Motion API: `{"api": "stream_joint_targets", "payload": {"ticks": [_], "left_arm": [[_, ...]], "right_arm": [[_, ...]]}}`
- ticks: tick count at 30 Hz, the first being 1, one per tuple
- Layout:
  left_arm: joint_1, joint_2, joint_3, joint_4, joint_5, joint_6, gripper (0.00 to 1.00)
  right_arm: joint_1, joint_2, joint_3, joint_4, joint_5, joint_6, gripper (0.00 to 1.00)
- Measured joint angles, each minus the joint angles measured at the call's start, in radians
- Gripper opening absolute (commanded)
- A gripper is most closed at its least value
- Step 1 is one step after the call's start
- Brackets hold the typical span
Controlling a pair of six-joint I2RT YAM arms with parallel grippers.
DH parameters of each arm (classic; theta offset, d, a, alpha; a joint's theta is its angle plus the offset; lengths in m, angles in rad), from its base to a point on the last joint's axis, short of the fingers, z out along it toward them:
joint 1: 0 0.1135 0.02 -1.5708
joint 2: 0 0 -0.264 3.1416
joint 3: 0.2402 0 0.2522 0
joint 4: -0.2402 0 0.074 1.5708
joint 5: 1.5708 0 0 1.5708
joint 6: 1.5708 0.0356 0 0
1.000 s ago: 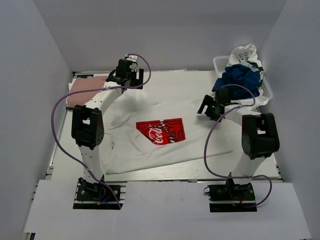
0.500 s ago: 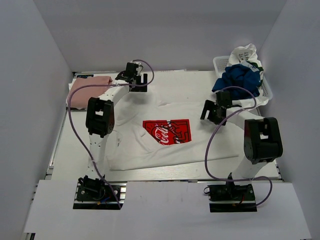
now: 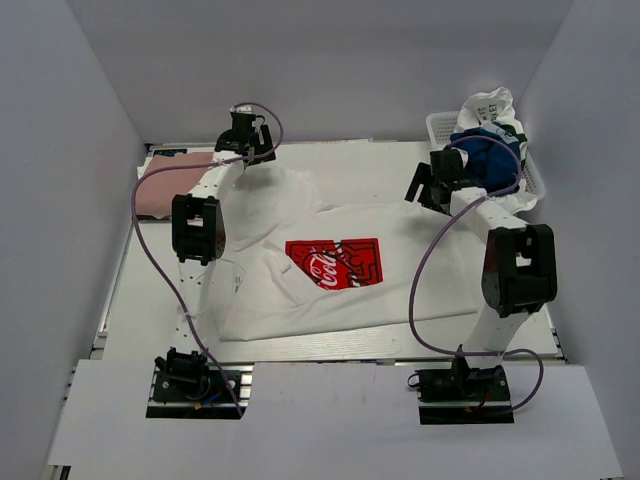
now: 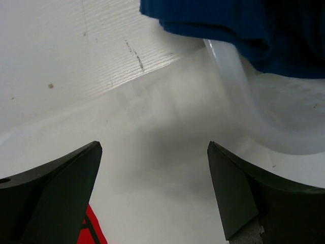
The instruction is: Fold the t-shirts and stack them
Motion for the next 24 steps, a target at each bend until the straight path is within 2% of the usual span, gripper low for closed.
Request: {"api": "stream_joint_targets", "payload": {"ticks": [5,10,13,14,16,17,18,19,24], "left_arm": [[0.009,0.067,0.013,0.017,0.033,0.003,1.0],[-0.001,0.086,0.01,0.045,0.074,0.018,0.92],[-0.007,0.094,0.013,0.063,0.087,0.018,0.76],[-0.008,0.098,0.016,0.068,0.091,0.02,0.6],[-0.009,0.101,0.018,0.074,0.1,0.019,0.46],[-0.009,0.101,0.014,0.076,0.108,0.024,0.25],[-0.01,0.101,0.011,0.08,0.112,0.019,0.09],[-0.01,0.101,0.005,0.084,0.116,0.023,0.0],[-0.011,0.1,-0.013,0.119,0.132,0.041,0.0]], "right_arm": [[0.0,0.05,0.05,-0.023,0.055,0.027,0.9],[0.002,0.123,0.143,-0.054,0.103,0.057,0.9],[0.004,0.194,0.237,-0.073,0.122,0.072,0.9],[0.004,0.22,0.27,-0.082,0.126,0.076,0.9],[0.004,0.284,0.346,-0.097,0.129,0.086,0.9],[0.006,0.315,0.379,-0.106,0.132,0.092,0.9],[0.009,0.34,0.401,-0.114,0.134,0.1,0.9],[0.011,0.361,0.419,-0.125,0.138,0.109,0.9],[0.024,0.41,0.447,-0.153,0.159,0.14,0.9]]}}
